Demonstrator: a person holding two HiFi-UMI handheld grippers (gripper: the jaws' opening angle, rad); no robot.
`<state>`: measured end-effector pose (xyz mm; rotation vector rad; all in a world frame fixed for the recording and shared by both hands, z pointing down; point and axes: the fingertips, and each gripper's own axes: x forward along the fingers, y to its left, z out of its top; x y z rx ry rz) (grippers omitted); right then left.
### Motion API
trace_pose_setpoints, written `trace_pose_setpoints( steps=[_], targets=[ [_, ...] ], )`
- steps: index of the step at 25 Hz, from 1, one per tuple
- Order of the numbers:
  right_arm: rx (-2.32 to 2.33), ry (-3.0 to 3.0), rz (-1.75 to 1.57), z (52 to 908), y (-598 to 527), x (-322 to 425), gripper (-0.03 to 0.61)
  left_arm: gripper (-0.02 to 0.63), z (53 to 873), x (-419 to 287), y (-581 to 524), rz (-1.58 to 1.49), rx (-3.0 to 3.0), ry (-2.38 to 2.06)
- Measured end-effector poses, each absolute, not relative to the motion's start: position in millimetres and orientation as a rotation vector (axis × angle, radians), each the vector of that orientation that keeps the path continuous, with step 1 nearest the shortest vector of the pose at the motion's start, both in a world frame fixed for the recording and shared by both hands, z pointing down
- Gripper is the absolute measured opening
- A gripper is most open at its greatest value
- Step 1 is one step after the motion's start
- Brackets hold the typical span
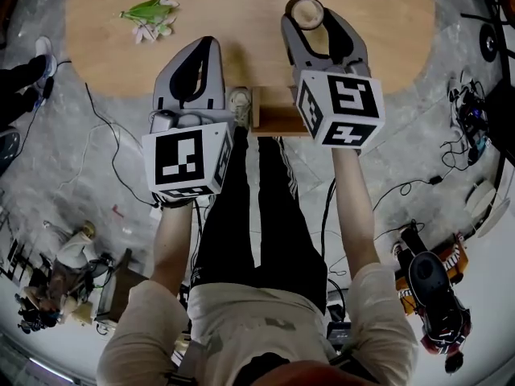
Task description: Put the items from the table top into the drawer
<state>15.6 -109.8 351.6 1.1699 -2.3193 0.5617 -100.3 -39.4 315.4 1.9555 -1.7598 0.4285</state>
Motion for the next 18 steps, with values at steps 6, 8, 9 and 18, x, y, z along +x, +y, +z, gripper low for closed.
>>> trace_pose_setpoints(
  steps=[6,8,9,18],
  targets=[
    [1.216,-2.453,0.582,281,-60,18,0.252,0.008,289,-90,-41,0.418,2.003,-1.784],
    [1.231,-2.469,0.585,272,-51,19,0.252,0.008,288,-88,-37,0.422,2.001,-1.78],
    [1.234,-2.476,0.579,268,-48,18,0.251,0.008,289,-88,-34,0.427,1.995,-1.778],
    [0.996,-2.57,0.39,272,-26,-2,0.25,0.008,291,-86,-24,0.436,1.967,-1.791]
  ],
)
